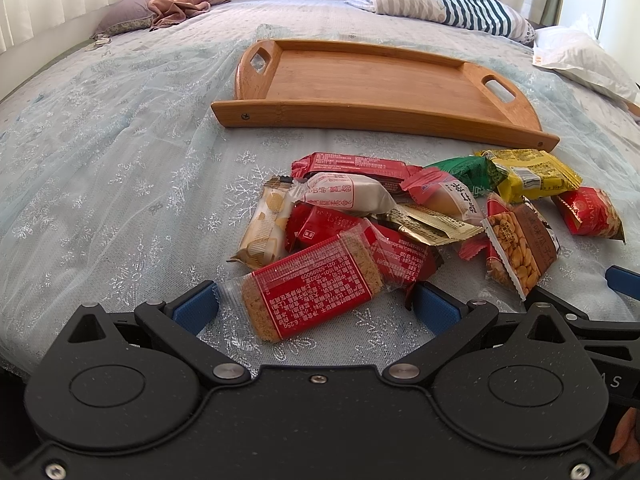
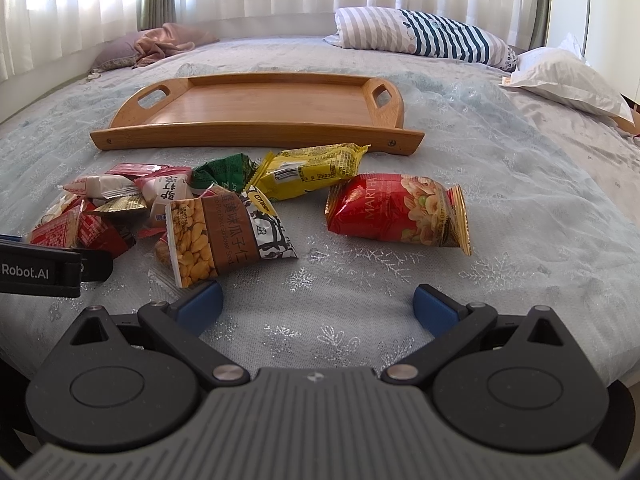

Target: Organize snacks

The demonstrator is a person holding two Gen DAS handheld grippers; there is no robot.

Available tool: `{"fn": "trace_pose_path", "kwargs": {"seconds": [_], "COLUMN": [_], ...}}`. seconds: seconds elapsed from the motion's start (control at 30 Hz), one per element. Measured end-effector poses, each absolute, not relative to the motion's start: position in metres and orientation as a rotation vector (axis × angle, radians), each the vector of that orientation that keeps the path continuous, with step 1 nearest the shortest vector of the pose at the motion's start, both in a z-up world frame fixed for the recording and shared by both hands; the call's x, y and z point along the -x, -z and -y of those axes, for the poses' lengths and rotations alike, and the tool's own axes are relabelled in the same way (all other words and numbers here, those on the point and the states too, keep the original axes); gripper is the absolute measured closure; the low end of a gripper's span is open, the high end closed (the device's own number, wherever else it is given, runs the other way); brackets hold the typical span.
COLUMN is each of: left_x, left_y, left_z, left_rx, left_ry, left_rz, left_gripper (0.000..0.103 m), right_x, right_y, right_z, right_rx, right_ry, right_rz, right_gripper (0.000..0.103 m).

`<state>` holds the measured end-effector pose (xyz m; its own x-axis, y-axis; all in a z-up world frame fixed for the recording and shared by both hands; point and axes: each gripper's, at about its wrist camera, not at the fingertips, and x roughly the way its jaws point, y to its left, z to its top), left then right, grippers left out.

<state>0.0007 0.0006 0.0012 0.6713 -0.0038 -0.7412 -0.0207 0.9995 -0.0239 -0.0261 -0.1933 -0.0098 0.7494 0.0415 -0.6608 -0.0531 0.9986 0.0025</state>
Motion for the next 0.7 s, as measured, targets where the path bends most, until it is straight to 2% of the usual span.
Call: {"fn": "trace_pose_path", "kwargs": {"seconds": [0.23,0.47,0.7], "left_x": [-0.003,0.012,0.018], "left_y": [-0.004,0.006,-0.003], "left_z": [-0.002,-0.003,-0.009], "left_rx": [0.016,-0.004,0.042], "left_ry": [0.016,0.028,0.034], "left_rz": [-0.841,-0.745,-0.731], "left_gripper": [0.000,0.000,0.000], "right_x": [0.022,0.022,0.035], "right_y": [0.008,0.006,0.000], "right_z": [0.189,0.195,0.195], "right_rx": [0.023,0.006,0.011], "right_ry": [-0.049,-0.079,-0.119], "right_rz": [-0.742,-0.734,-0.639], "right_gripper": [0.000,0.000,0.001]}}
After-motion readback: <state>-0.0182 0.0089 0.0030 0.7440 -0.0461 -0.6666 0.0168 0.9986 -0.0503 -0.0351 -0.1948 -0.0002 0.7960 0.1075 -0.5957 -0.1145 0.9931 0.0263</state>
